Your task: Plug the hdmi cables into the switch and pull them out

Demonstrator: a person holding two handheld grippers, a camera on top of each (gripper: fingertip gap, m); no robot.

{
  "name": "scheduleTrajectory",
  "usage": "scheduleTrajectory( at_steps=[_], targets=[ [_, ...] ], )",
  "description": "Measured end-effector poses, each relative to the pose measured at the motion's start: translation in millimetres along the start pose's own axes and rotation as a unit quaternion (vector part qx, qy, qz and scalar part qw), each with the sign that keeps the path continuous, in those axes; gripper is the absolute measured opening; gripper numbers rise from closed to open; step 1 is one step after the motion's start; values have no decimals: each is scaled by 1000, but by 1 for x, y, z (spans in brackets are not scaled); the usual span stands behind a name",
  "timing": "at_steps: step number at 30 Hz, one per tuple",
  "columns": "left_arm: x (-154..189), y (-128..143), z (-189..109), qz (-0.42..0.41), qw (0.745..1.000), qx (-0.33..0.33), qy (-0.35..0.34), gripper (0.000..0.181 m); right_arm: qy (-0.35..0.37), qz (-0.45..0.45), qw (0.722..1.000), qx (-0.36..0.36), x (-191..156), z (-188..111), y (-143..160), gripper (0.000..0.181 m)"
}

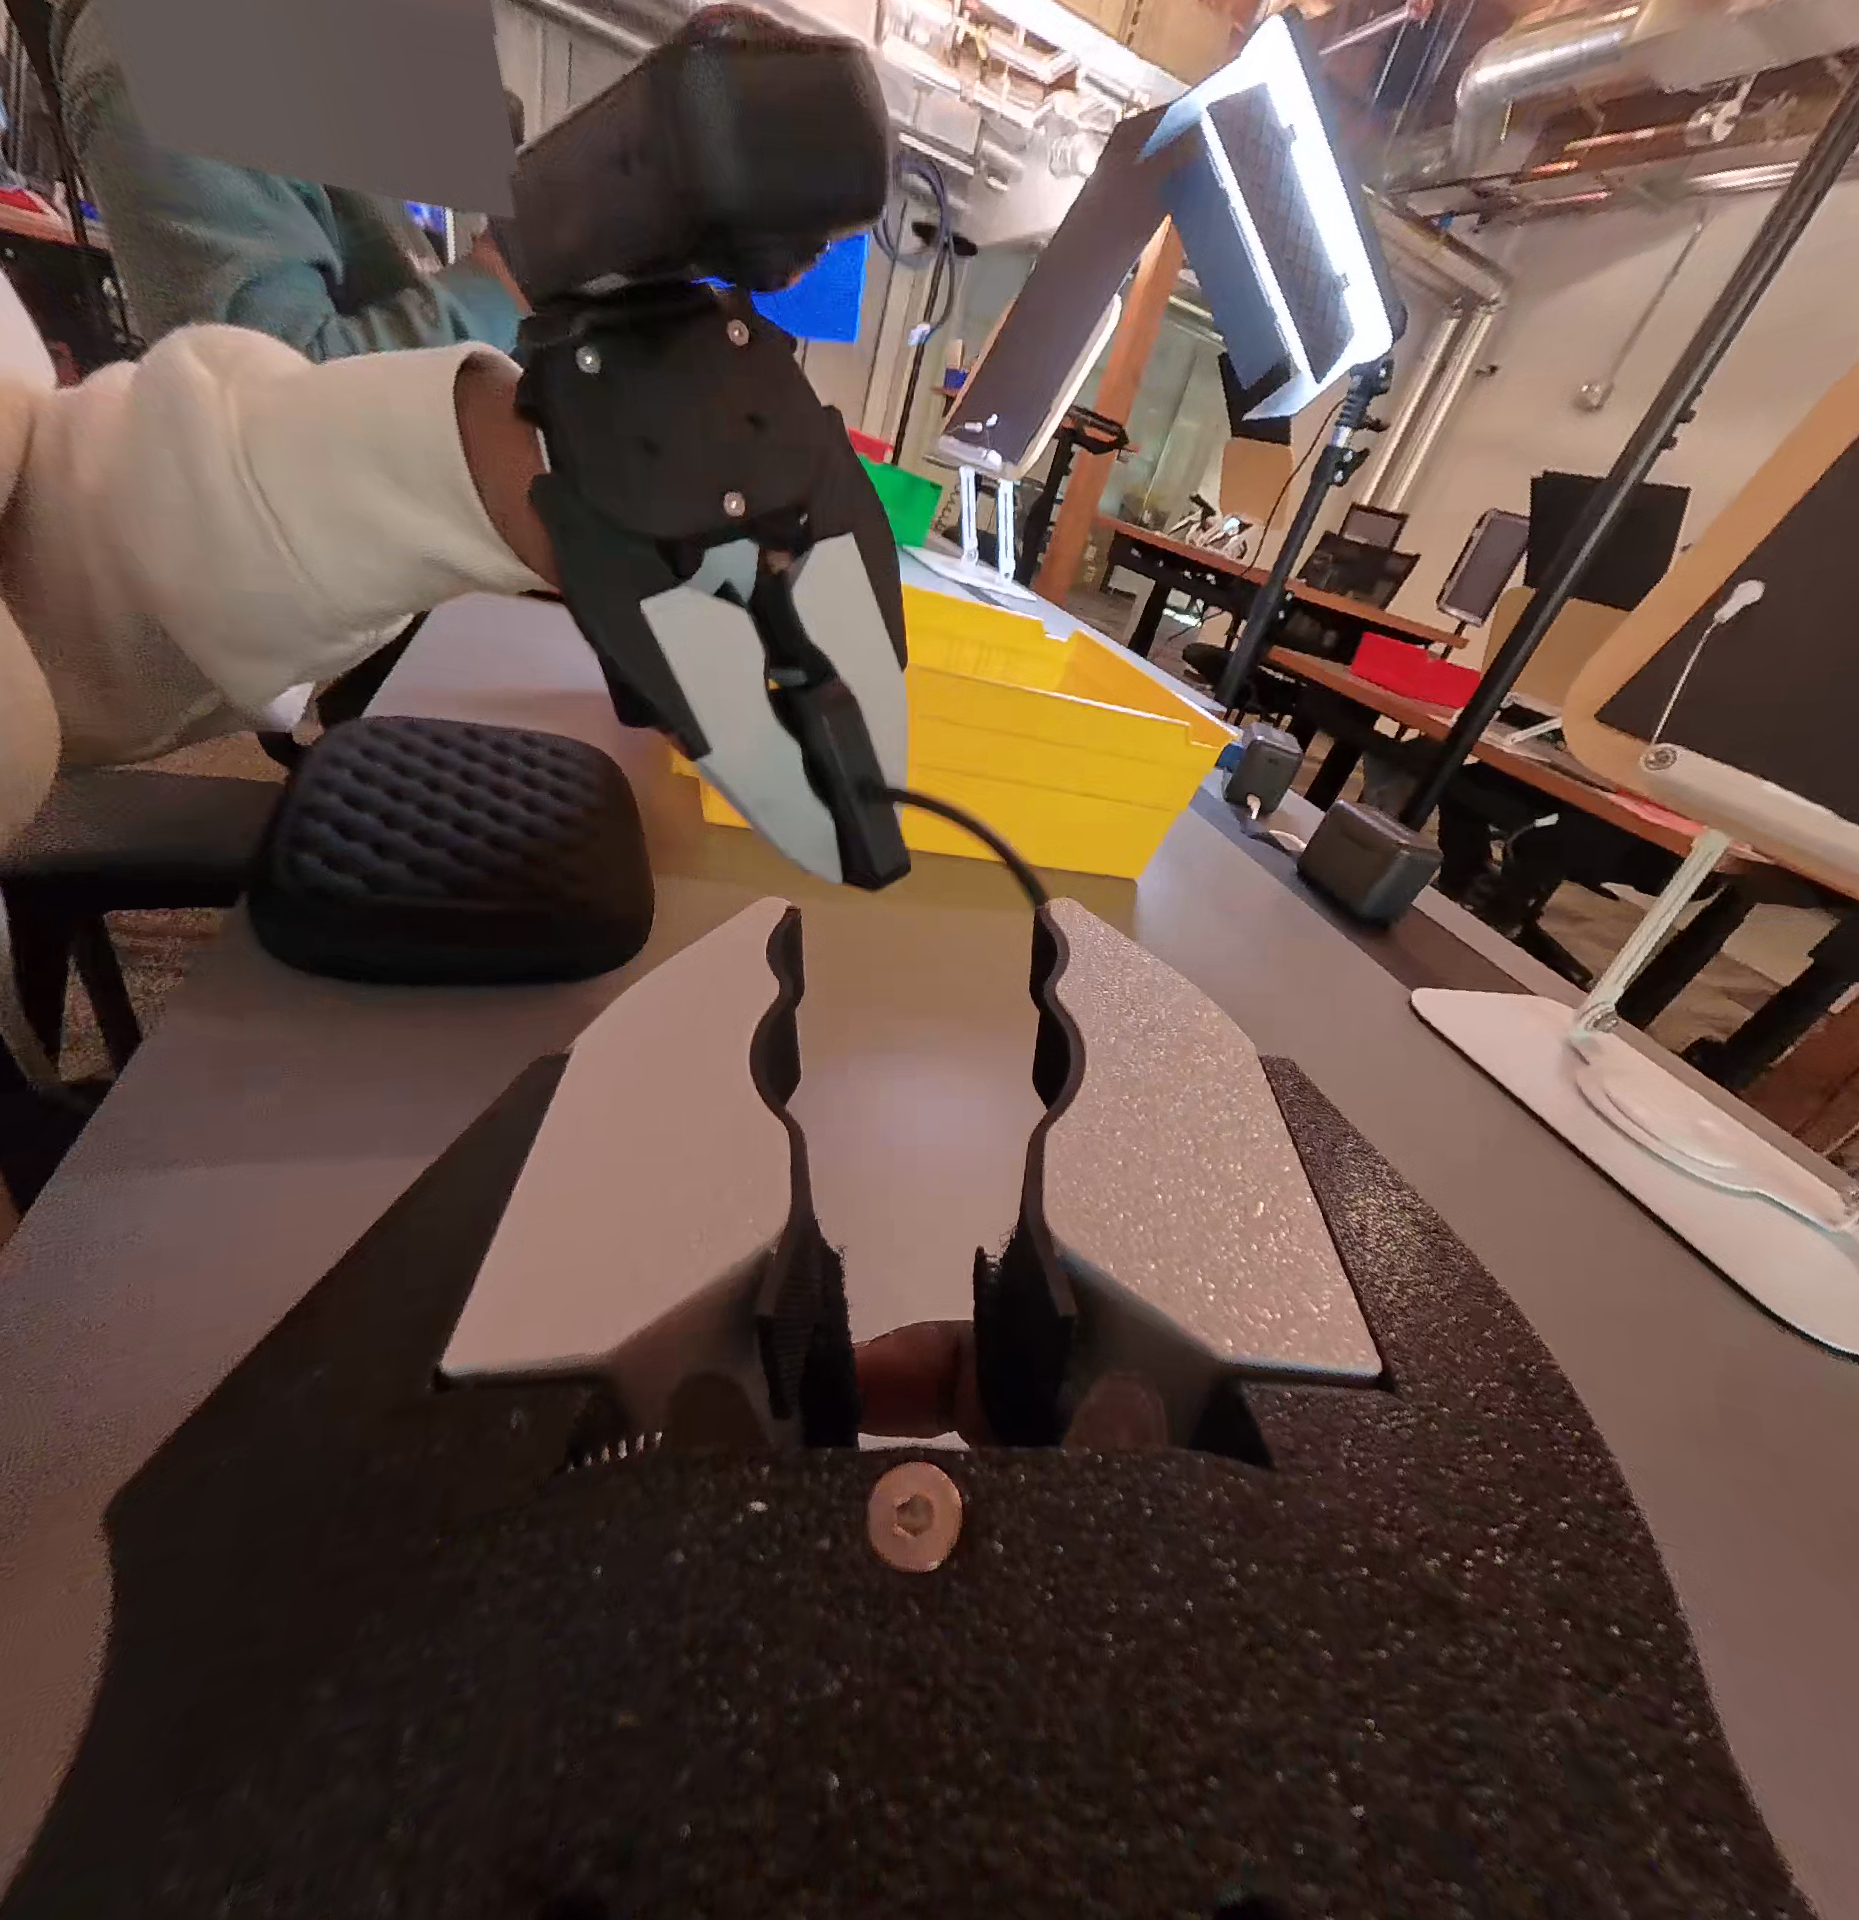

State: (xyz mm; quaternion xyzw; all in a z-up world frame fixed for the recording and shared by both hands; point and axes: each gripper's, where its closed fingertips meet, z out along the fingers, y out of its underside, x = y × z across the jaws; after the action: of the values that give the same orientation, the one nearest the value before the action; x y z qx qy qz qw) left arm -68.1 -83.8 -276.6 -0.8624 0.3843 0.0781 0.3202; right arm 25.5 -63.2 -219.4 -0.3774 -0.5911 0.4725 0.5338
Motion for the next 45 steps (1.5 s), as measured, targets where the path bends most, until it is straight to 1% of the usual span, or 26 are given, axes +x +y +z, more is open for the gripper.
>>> scheduleTrajectory(
  at_steps=[2, 5, 6, 8, 11, 13, 15, 16, 17, 19, 21, 24, 26, 29, 31, 33, 34, 36, 38, 40, 41, 43, 45],
  targets=[
    [15, -2, 9, 19, 999, -4, 26, 14, -14, -4, 1000, -13, -5, 3, 5, 42],
    [35, -12, 17, 45, 997, 8, 69, 14, -61, 7, 997, -37, -22, 10, 13, 43],
    [41, -15, 19, 58, 995, 9, 81, 14, -67, 4, 997, -48, -26, 13, 17, 45],
    [50, -17, 22, 78, 992, 5, 97, 14, -55, -15, 995, -80, -26, 18, 28, 49],
    [55, -18, 23, 85, 990, 10, 112, 14, -55, -39, 988, -137, -27, 19, 47, 34],
    [58, -18, 22, 79, 989, 15, 125, 14, -41, -67, 989, -128, -24, 19, 42, 34],
    [61, -18, 22, 75, 988, 18, 134, 14, -31, -88, 992, -85, -24, 19, 26, 34],
    [62, -19, 22, 74, 988, 22, 136, 14, -31, -90, 993, -70, -25, 18, 21, 30],
    [63, -19, 22, 73, 987, 24, 139, 14, -33, -86, 993, -75, -25, 18, 23, 24],
    [61, -18, 24, 73, 988, 22, 132, 14, -69, -70, 989, -108, -33, 17, 34, 4],
    [59, -19, 25, 67, 989, 31, 126, 15, -74, -71, 986, -128, -34, 17, 37, 0],
    [57, -20, 21, 44, 988, 58, 135, 17, -49, -69, 980, -181, -20, 9, 53, 0],
    [53, -18, 19, 27, 987, 82, 134, 17, -36, -60, 979, -190, -12, 4, 55, 0],
    [50, -16, 16, 14, 984, 118, 134, 15, -44, -47, 985, -163, -13, 2, 47, 1],
    [53, -18, 15, 10, 981, 130, 142, 14, -48, -58, 989, -124, -17, 5, 36, 4],
    [57, -20, 15, 28, 981, 130, 143, 14, -47, -82, 992, -87, -22, 9, 25, 20],
    [60, -22, 15, 42, 981, 127, 143, 14, -51, -99, 990, -86, -26, 12, 25, 29],
    [66, -28, 16, 68, 979, 124, 145, 14, -77, -123, 982, -123, -39, 18, 38, 45],
    [71, -33, 19, 92, 979, 118, 140, 14, -92, -137, 967, -195, -46, 22, 62, 46],
    [73, -36, 22, 110, 978, 117, 134, 14, -92, -173, 948, -251, -45, 21, 81, 24],
    [73, -37, 24, 115, 978, 117, 131, 15, -96, -176, 945, -259, -46, 20, 84, 18],
    [69, -39, 22, 101, 979, 126, 123, 18, -91, -154, 947, -266, -42, 18, 83, 14],
    [52, -40, 11, 65, 983, 141, 98, 25, -77, -148, 947, -276, -32, 12, 85, 14]
  ],
)
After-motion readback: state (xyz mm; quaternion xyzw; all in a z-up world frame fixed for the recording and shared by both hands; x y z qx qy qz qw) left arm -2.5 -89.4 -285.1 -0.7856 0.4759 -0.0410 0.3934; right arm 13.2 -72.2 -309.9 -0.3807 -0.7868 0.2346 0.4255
